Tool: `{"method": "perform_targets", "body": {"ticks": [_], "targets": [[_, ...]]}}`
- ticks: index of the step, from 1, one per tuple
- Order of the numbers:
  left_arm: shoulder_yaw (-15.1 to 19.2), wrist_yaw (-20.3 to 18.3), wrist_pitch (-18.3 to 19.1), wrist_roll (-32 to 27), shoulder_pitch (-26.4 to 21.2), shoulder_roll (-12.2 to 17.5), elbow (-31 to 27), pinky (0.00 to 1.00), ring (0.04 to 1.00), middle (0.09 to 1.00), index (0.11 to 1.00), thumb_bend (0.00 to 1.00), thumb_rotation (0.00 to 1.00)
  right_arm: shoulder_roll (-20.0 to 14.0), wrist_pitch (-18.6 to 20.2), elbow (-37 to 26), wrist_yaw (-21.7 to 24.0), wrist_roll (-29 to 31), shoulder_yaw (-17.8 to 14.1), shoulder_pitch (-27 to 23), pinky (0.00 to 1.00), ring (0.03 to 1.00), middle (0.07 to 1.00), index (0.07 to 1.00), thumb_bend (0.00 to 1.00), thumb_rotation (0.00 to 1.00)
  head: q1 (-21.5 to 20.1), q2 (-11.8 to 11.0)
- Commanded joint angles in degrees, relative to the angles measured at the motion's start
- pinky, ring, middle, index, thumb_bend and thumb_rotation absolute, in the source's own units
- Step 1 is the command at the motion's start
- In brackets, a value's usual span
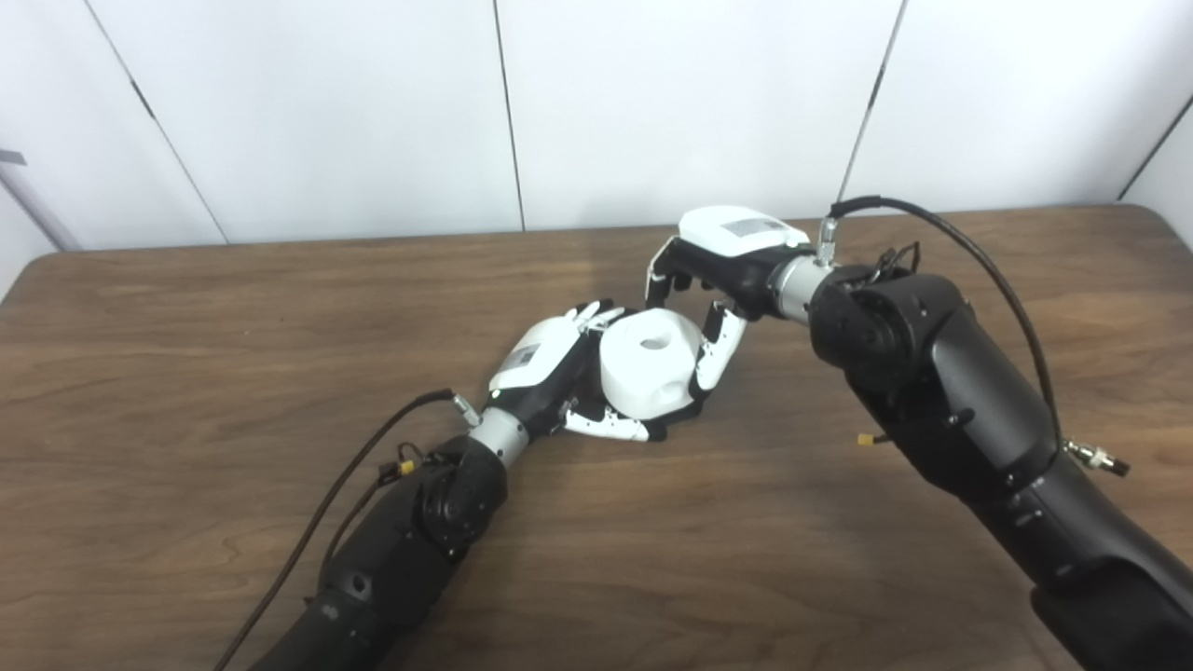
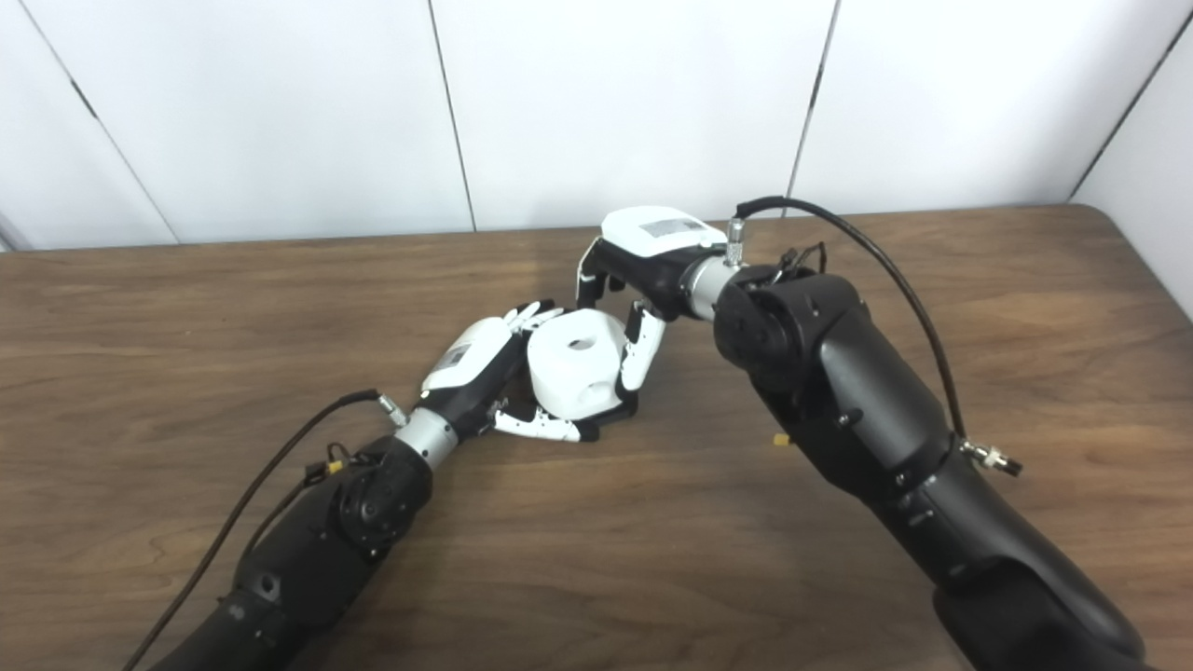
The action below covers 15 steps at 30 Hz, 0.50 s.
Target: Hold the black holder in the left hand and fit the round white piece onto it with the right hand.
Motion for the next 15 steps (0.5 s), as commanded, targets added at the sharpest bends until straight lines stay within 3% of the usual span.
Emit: {"method": "perform_targets", "body": {"ticks": [1,8,9,11,13,15], "targets": [[-2.9,-6.6,2.6,1.0,3.7,-1.1,2.6,1.00,1.000,0.919,0.480,0.52,0.06,-0.5,-0.9,-0.4,-0.3,0.1,-0.5,-1.3,0.69,0.750,0.721,0.484,0.52,0.13,0.0,0.0],[-2.9,-6.5,2.3,1.0,3.5,-1.2,3.0,1.00,1.000,0.919,0.480,0.52,0.06,0.0,0.5,-0.9,0.3,0.5,-1.1,-1.3,0.66,0.745,0.734,0.489,0.52,0.15,0.0,0.0],[-2.9,-6.5,2.3,1.0,3.6,-1.1,3.1,1.00,1.000,0.919,0.480,0.52,0.06,0.0,0.8,-1.2,0.9,0.6,-1.0,-1.5,0.66,0.751,0.748,0.595,0.71,0.22,0.3,0.0],[-3.0,-6.5,2.4,1.0,3.6,-1.1,3.0,1.00,1.000,0.918,0.480,0.52,0.06,-0.2,0.7,-1.7,1.7,0.9,-1.0,-1.6,0.65,0.773,0.817,0.814,0.88,0.31,0.3,0.0],[-3.1,-6.6,2.6,1.3,3.6,-1.1,3.0,0.99,1.000,0.918,0.480,0.52,0.06,-0.2,0.6,-2.0,2.0,0.8,-1.1,-1.5,0.64,0.796,0.880,0.942,0.96,0.35,0.3,0.0],[-3.2,-6.7,2.6,1.3,3.5,-1.1,3.0,1.00,1.000,0.916,0.480,0.52,0.06,-0.1,0.5,-2.1,2.1,0.6,-1.2,-1.4,0.63,0.813,0.914,0.982,0.98,0.36,0.3,0.1]]}}
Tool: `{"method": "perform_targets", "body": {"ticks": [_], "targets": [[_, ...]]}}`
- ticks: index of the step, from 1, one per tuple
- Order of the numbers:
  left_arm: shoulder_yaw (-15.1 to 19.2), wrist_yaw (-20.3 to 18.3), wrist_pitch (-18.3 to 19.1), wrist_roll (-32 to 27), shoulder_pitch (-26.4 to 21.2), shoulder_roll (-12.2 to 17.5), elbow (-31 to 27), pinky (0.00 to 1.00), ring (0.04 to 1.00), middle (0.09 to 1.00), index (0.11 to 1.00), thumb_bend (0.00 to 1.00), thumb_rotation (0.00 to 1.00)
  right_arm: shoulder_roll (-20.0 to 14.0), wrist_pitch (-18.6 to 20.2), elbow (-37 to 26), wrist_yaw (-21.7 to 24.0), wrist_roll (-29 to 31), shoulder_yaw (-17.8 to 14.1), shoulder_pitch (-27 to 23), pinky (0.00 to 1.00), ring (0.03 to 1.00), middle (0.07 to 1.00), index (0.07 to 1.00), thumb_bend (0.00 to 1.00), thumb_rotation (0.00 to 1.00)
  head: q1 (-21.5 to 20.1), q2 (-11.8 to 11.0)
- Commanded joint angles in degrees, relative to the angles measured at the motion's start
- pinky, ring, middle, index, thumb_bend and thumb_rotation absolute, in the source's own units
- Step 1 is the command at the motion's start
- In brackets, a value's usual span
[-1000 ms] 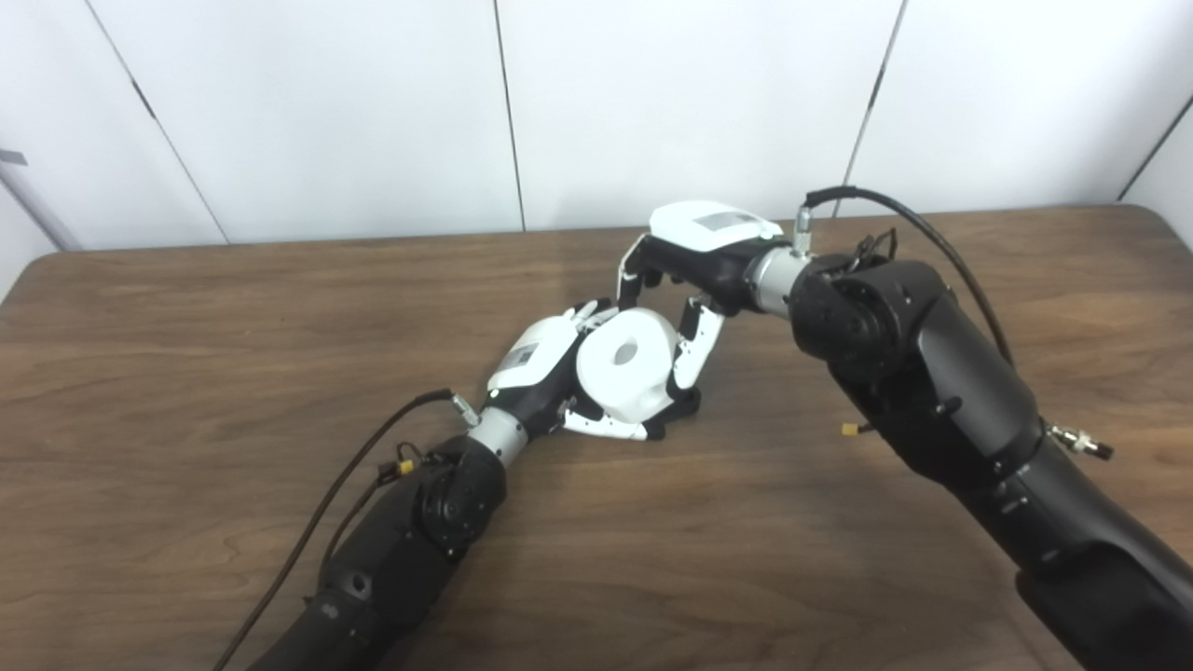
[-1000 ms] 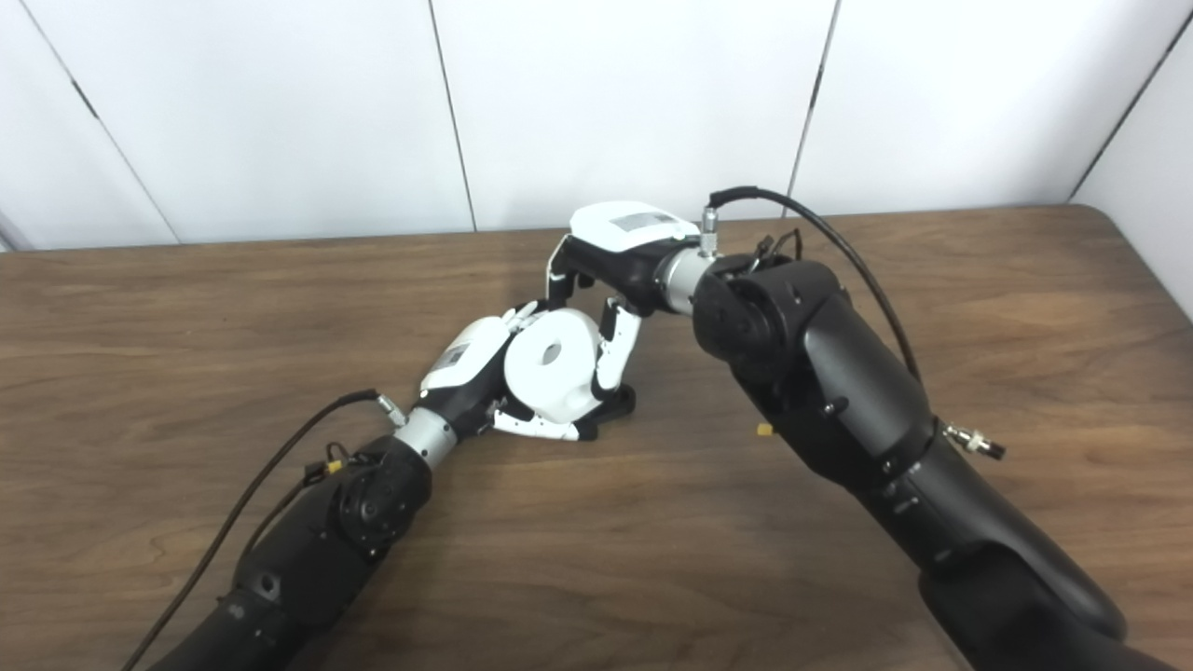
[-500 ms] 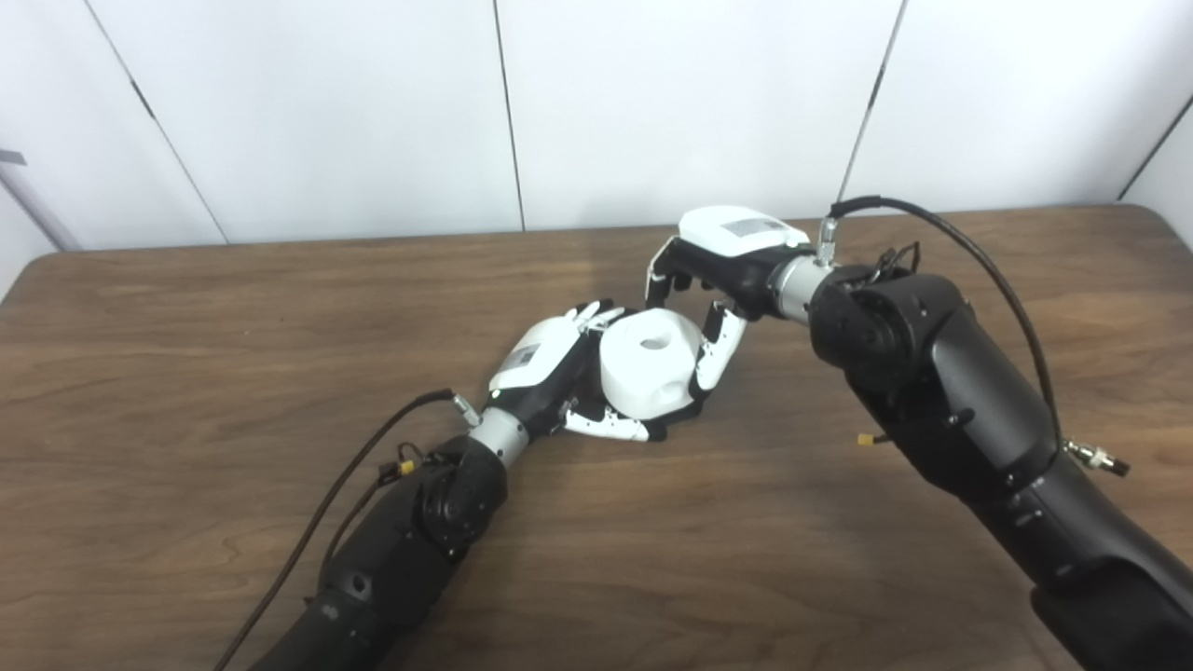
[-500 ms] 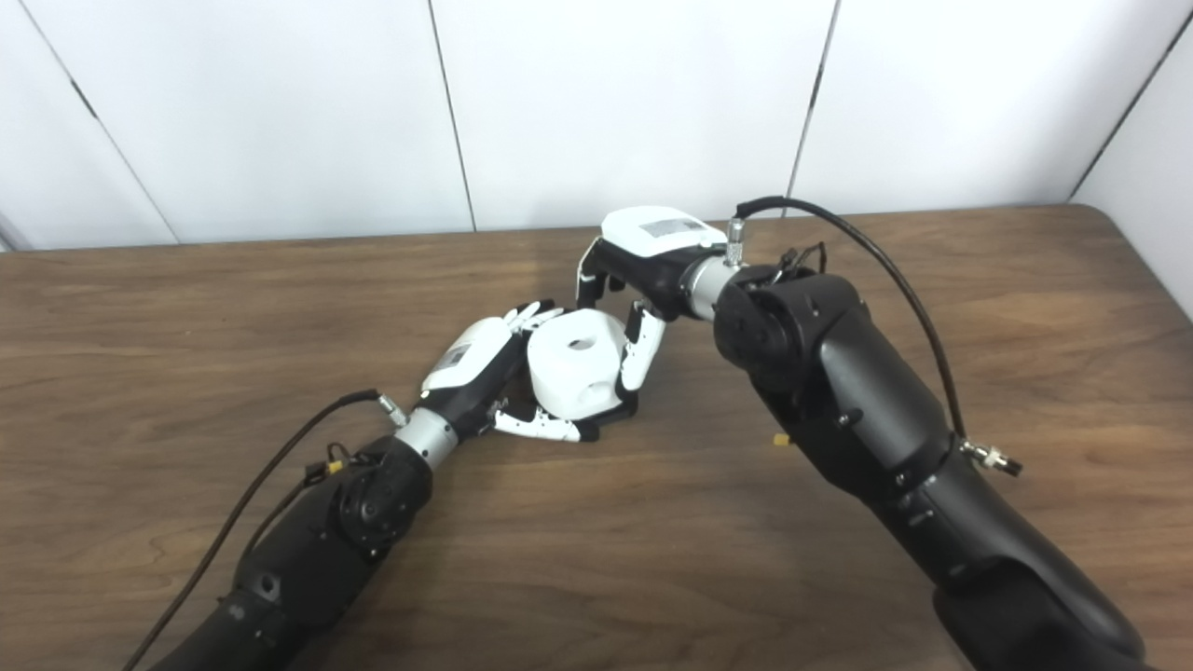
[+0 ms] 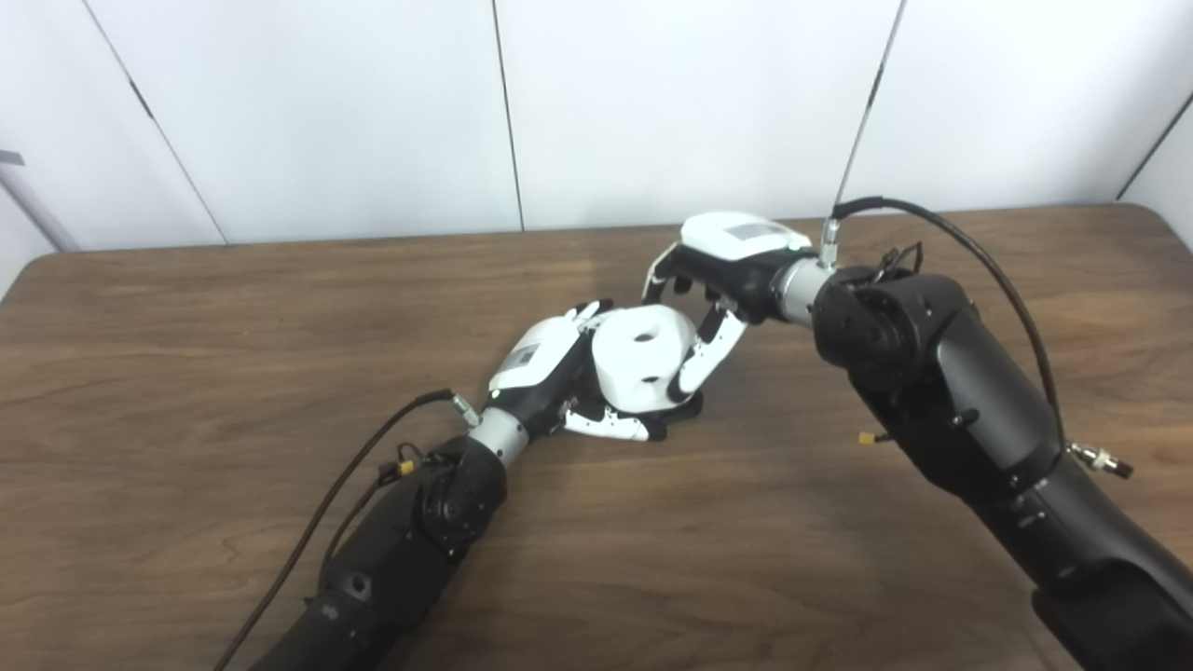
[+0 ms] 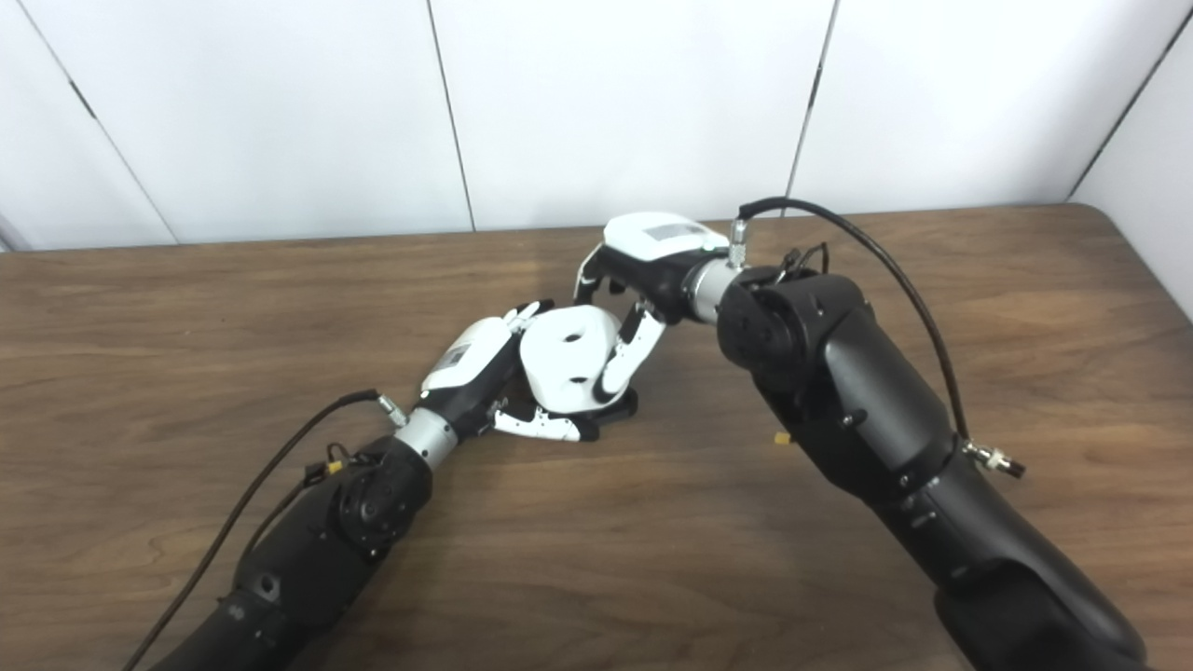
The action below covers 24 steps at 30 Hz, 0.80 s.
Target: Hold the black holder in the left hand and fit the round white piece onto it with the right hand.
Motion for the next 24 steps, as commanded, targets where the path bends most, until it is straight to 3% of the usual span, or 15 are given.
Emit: {"method": "perform_targets", "body": {"ticks": [1,20,24], "targets": [[-3.2,-6.7,2.6,1.3,3.6,-1.1,3.0,1.00,1.000,0.917,0.480,0.52,0.06,-0.2,-0.1,-1.4,-0.5,-0.1,-0.8,-2.0,0.63,0.816,0.917,0.986,0.98,0.36,0.0,0.1],[-3.1,-7.1,2.6,1.0,3.8,-0.8,2.9,1.00,1.000,0.919,0.480,0.52,0.06,-0.3,-0.3,-1.3,0.6,0.0,-0.7,-2.4,0.62,0.811,0.925,1.000,0.98,0.33,-0.2,0.0],[-3.0,-6.8,2.1,1.0,3.7,-0.8,3.4,1.00,1.000,0.919,0.480,0.52,0.06,-1.2,1.3,-1.5,5.0,0.0,-0.4,-4.0,0.65,0.863,0.973,1.000,0.98,0.32,-0.2,-0.3]]}}
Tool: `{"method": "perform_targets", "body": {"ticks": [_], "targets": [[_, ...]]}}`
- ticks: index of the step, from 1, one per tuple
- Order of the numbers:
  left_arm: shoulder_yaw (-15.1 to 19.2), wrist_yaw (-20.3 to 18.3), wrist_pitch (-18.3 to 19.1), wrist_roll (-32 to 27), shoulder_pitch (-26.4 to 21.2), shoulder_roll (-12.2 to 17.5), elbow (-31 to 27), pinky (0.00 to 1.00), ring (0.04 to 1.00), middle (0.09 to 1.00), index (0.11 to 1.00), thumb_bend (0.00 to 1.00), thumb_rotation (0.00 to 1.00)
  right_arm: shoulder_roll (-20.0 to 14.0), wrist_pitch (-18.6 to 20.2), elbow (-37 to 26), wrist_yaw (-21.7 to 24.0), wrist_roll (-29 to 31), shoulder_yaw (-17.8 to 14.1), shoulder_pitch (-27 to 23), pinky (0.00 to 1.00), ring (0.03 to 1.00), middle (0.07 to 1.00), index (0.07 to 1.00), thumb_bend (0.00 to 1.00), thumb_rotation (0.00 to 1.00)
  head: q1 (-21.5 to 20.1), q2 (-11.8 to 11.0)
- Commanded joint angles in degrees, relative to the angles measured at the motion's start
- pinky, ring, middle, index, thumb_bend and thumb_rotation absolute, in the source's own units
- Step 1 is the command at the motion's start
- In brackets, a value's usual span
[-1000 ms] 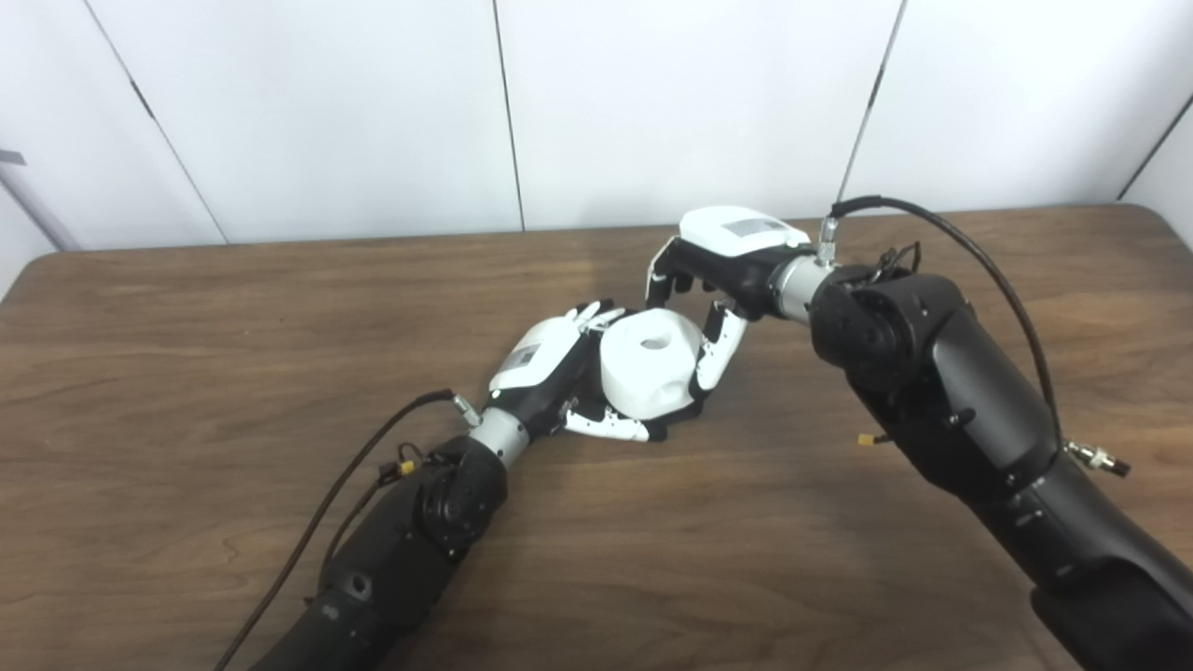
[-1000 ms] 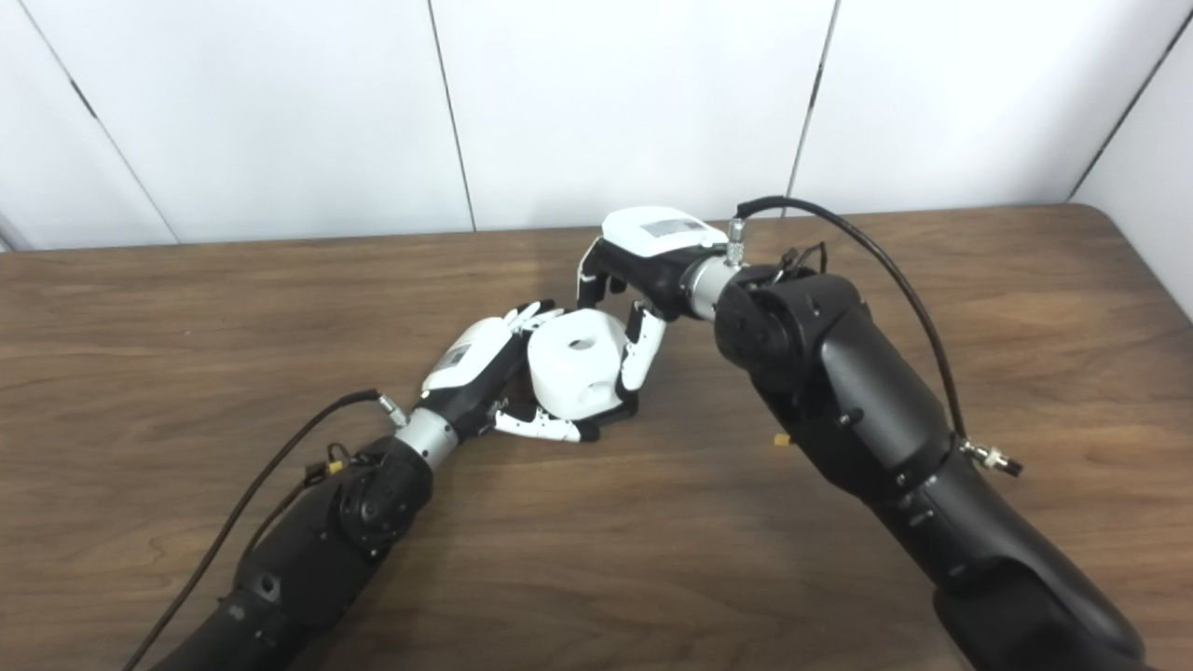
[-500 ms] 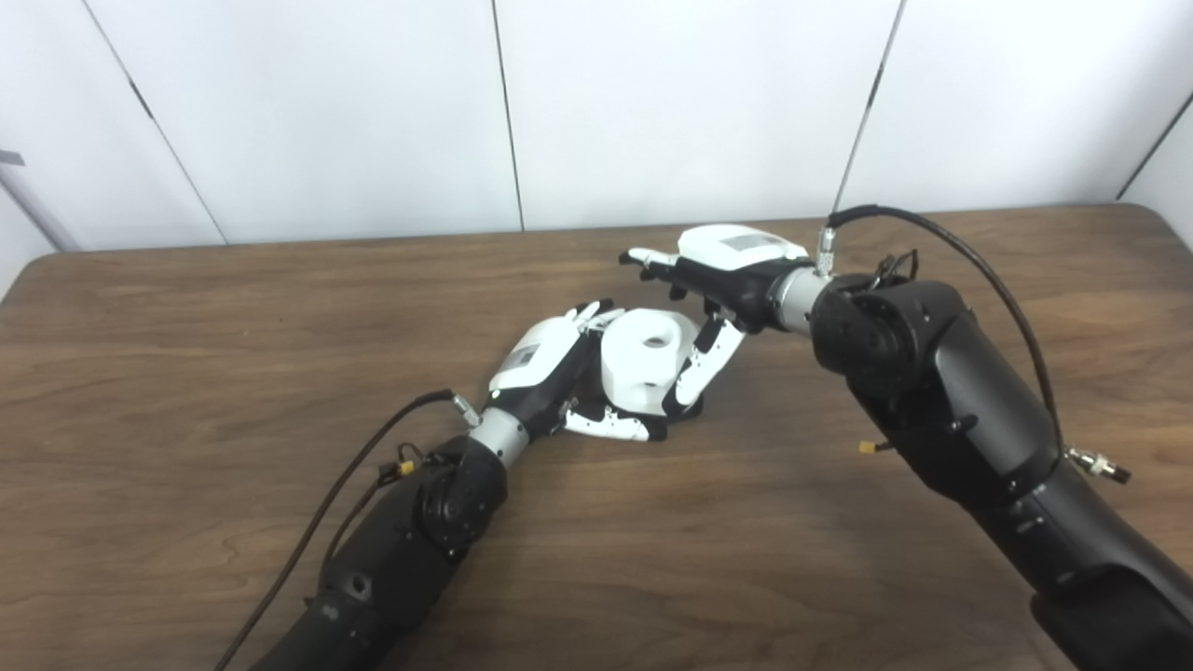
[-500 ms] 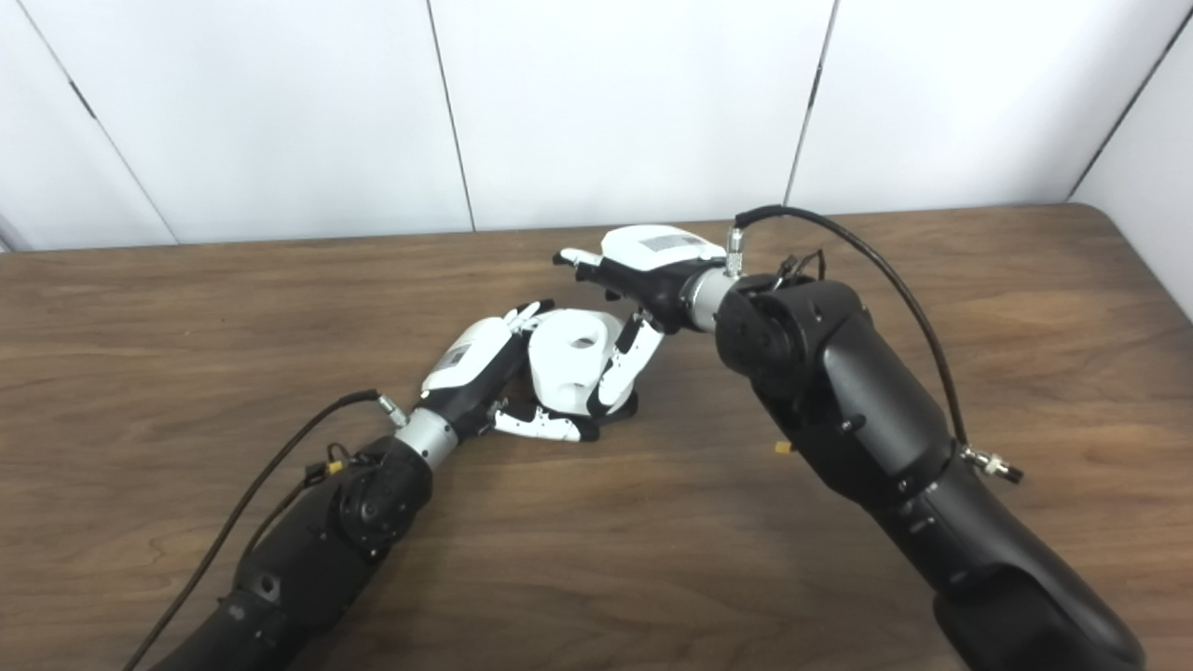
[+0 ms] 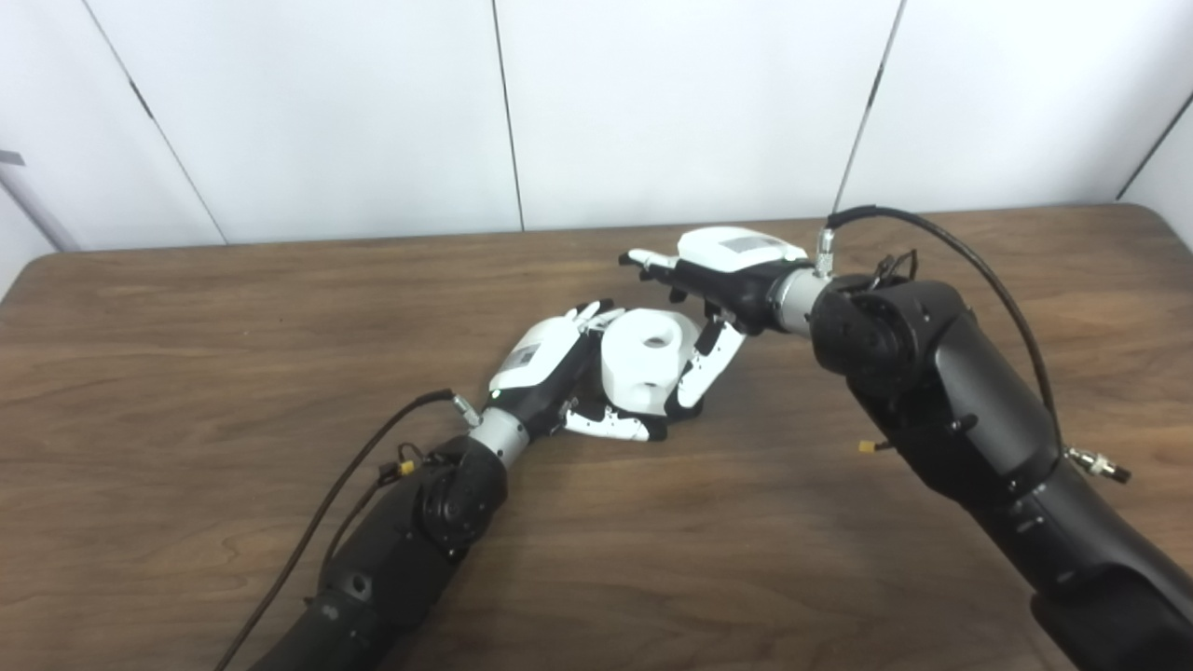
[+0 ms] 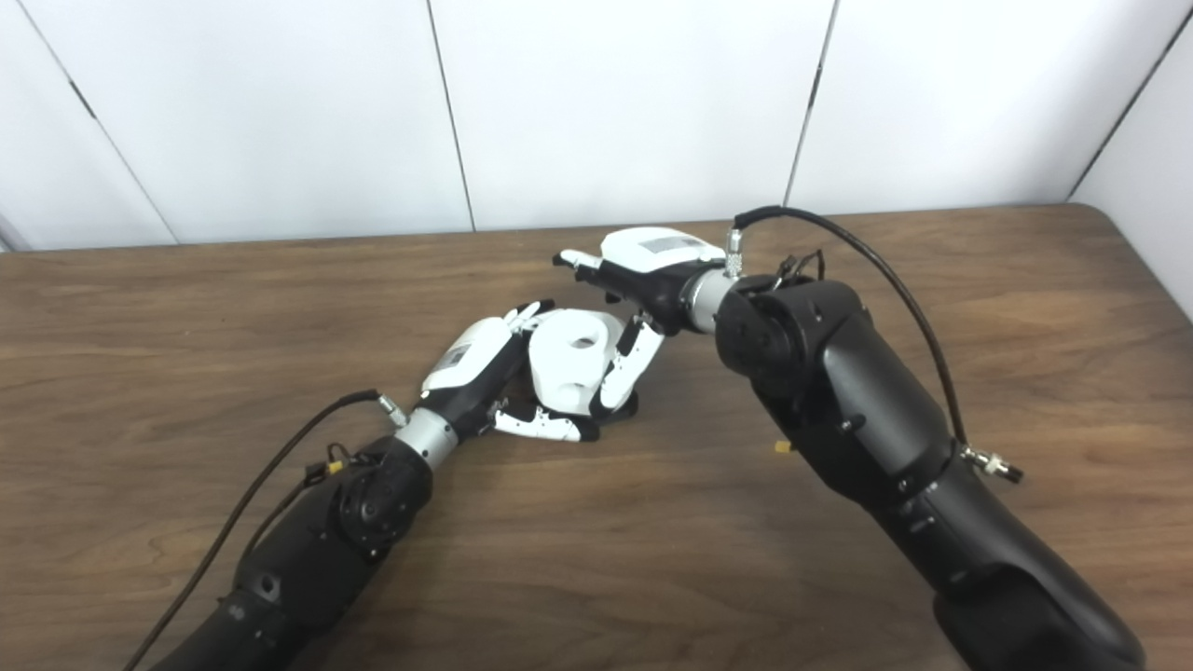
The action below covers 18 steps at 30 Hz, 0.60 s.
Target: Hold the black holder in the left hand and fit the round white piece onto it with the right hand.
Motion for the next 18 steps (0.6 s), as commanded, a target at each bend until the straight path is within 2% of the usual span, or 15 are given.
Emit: {"method": "perform_targets", "body": {"ticks": [1,3,6,12,14,15,16,18], "targets": [[-3.0,-6.8,2.1,0.9,3.7,-0.8,3.4,1.00,1.000,0.919,0.480,0.52,0.06,-1.7,1.0,-1.5,3.2,0.4,-0.7,-4.3,0.65,0.875,0.985,1.000,0.99,0.31,-0.1,0.0],[-2.9,-7.0,2.2,0.8,3.7,-0.7,3.5,1.00,1.000,0.918,0.480,0.52,0.06,-2.9,1.3,-1.7,6.8,1.2,-1.0,-5.6,0.66,0.898,0.997,1.000,1.00,0.30,-0.3,-0.1],[-3.0,-7.2,2.4,0.7,3.7,-0.7,3.3,0.98,1.000,0.920,0.480,0.52,0.06,-4.7,1.5,-1.9,11.0,2.5,-1.7,-7.2,0.73,0.955,1.000,1.000,1.00,0.28,-0.2,-0.2],[-2.9,-7.1,2.4,0.6,3.9,-0.5,3.2,1.00,1.000,0.920,0.480,0.52,0.06,-8.4,1.5,-2.5,14.5,6.6,-4.1,-8.7,0.71,0.969,1.000,1.000,1.00,0.26,-0.1,-0.4],[-2.9,-7.1,2.2,0.6,3.9,-0.4,3.3,1.00,1.000,0.920,0.480,0.52,0.06,-9.3,1.6,-2.3,14.5,8.3,-5.6,-8.5,0.72,0.969,1.000,1.000,1.00,0.25,-0.1,-0.4],[-2.8,-7.1,2.1,0.5,3.9,-0.3,3.3,0.99,1.000,0.920,0.480,0.52,0.06,-8.8,1.6,-2.0,13.9,9.2,-7.9,-7.7,0.72,0.961,1.000,1.000,1.00,0.23,-0.1,-0.5],[-2.8,-7.0,2.1,0.4,4.0,-0.3,3.3,1.00,1.000,0.920,0.480,0.52,0.06,-8.3,1.6,-1.7,12.8,9.9,-10.1,-6.9,0.74,0.939,0.982,0.977,1.00,0.17,-0.1,-0.5],[-2.6,-6.9,1.9,0.3,4.0,-0.2,3.3,1.00,1.000,0.919,0.480,0.52,0.06,-8.2,1.3,-1.3,7.8,11.9,-13.1,-4.8,0.74,0.895,0.934,0.927,0.98,0.12,0.1,-0.6]]}}
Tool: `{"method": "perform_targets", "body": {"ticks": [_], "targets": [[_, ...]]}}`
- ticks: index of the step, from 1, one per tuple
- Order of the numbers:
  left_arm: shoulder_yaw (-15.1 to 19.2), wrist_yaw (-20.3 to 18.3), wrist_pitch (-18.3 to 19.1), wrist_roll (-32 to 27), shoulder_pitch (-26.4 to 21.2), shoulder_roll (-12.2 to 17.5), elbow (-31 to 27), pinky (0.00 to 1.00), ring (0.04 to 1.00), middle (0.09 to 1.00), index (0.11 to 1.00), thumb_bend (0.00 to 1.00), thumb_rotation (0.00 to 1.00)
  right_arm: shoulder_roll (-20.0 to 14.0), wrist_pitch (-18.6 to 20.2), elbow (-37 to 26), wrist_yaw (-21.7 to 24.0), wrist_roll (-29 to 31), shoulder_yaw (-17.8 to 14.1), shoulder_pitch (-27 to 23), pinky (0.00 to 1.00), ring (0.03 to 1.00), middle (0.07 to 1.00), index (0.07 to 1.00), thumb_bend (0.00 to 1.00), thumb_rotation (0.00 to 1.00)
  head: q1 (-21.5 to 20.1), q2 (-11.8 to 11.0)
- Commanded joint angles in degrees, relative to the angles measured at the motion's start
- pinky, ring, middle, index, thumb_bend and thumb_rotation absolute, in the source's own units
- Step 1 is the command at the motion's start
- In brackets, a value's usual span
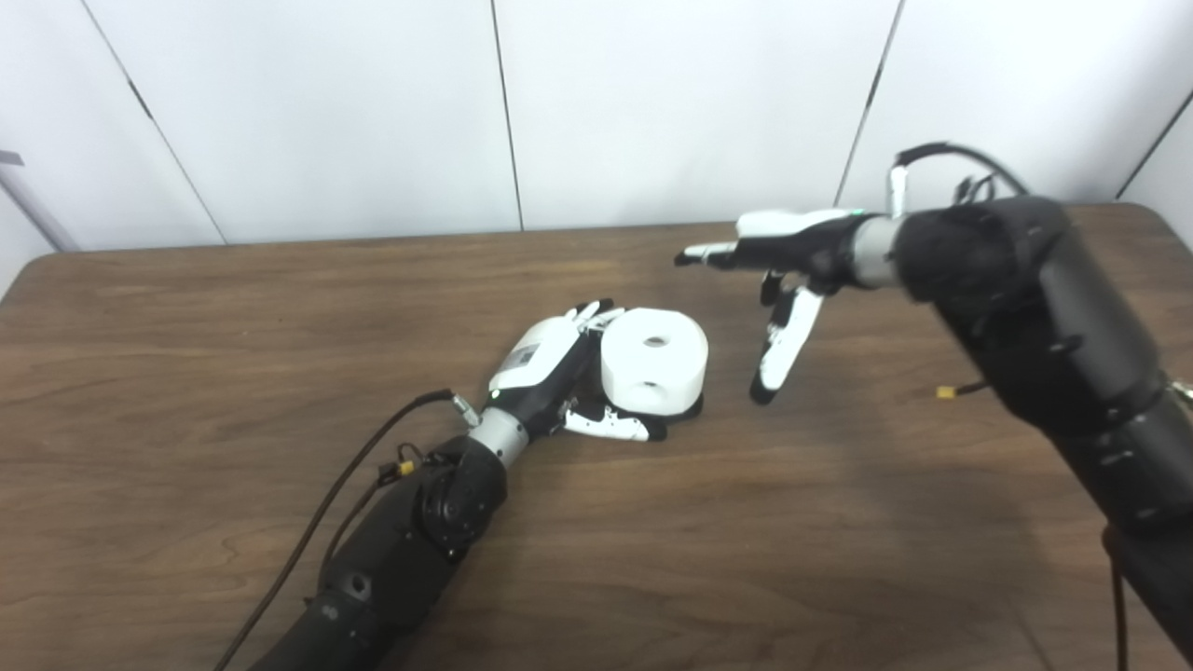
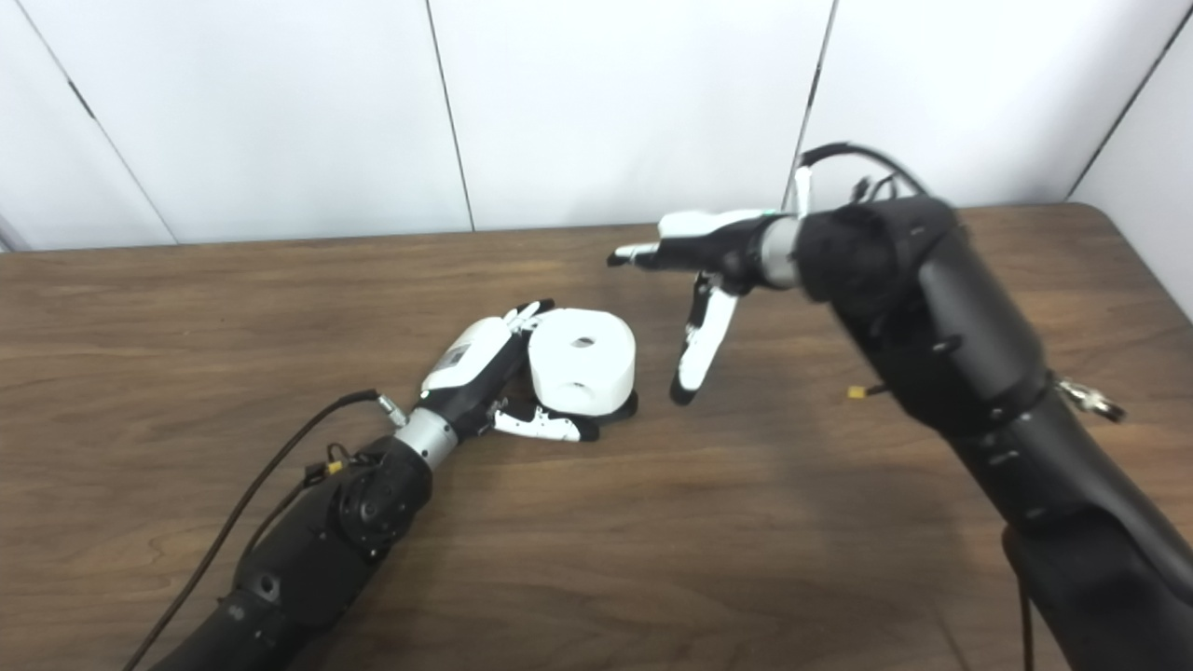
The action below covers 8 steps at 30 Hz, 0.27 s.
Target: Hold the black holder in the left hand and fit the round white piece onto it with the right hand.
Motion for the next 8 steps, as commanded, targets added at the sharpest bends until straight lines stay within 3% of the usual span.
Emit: {"method": "perform_targets", "body": {"ticks": [1,4,8], "targets": [[-2.6,-6.7,1.7,0.6,4.0,-0.2,3.4,1.00,1.000,0.919,0.480,0.52,0.06,-0.6,-1.0,-0.6,-6.9,2.3,-3.6,0.7,0.71,0.864,0.905,0.900,0.96,0.11,0.0,0.0],[-2.6,-6.6,1.4,0.6,4.0,0.0,3.6,1.00,1.000,0.919,0.480,0.52,0.06,0.7,-2.0,-0.3,-15.6,5.3,-8.7,4.9,0.56,0.744,0.817,0.791,0.86,0.11,-0.1,-0.3],[-2.1,-6.4,0.9,0.1,4.2,0.2,4.0,1.00,1.000,0.913,0.480,0.52,0.06,7.0,-5.1,0.4,-30.6,9.9,-16.0,12.0,0.48,0.655,0.748,0.723,0.79,0.08,0.2,-0.6]]}}
